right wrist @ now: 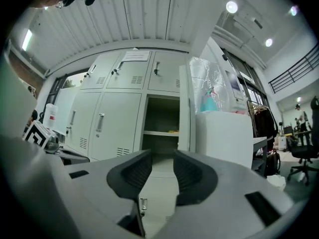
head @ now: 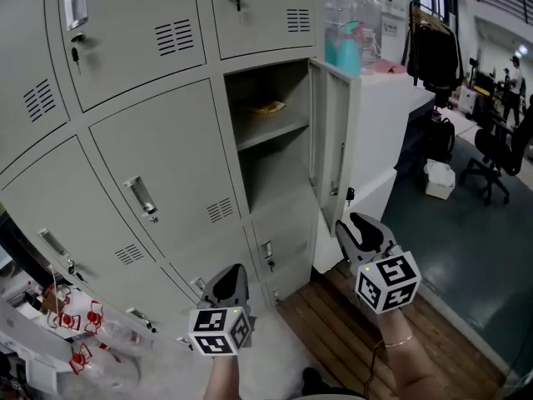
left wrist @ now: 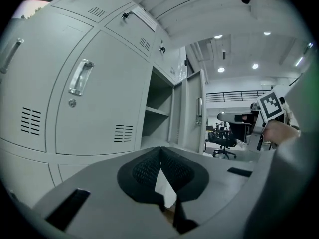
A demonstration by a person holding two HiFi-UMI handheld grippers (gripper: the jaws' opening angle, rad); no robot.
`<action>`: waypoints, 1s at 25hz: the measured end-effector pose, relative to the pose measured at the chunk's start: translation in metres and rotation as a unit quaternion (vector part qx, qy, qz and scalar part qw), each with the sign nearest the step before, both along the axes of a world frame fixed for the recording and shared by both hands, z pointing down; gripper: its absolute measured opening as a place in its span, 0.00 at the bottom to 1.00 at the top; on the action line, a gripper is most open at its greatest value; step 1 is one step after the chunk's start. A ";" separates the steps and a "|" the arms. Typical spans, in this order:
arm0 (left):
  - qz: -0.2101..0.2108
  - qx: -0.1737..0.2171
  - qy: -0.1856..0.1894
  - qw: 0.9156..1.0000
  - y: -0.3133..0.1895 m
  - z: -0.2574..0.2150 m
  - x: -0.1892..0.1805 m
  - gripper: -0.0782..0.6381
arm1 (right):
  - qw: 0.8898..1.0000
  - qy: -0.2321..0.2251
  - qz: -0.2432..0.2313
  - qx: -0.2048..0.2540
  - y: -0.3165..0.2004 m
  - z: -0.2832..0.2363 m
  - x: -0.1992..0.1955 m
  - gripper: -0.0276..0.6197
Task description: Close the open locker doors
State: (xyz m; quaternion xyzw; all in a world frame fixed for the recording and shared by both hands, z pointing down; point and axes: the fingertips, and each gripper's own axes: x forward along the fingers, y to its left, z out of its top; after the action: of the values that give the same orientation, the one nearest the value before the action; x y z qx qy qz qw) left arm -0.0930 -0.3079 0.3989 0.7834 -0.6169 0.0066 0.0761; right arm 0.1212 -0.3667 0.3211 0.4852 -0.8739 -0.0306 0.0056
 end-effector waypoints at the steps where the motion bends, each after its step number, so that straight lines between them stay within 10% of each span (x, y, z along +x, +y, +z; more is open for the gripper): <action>1: 0.003 -0.001 -0.001 1.000 -0.006 0.001 0.008 0.14 | 1.000 -0.001 0.002 0.000 -0.006 0.000 0.007 0.23; 11: 0.006 -0.005 -0.011 1.000 -0.044 0.003 0.058 0.14 | 0.999 0.002 -0.025 0.026 -0.064 -0.027 0.030 0.27; 25: -0.056 -0.001 -0.016 0.998 -0.047 0.000 0.035 0.14 | 0.994 0.044 -0.076 0.065 -0.082 -0.030 -0.007 0.27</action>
State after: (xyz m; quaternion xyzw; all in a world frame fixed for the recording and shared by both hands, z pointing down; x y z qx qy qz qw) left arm -0.0577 -0.3554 0.3984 0.7475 -0.6606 0.0161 0.0673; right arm 0.1142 -0.4490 0.2912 0.4147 -0.9034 -0.1086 0.0101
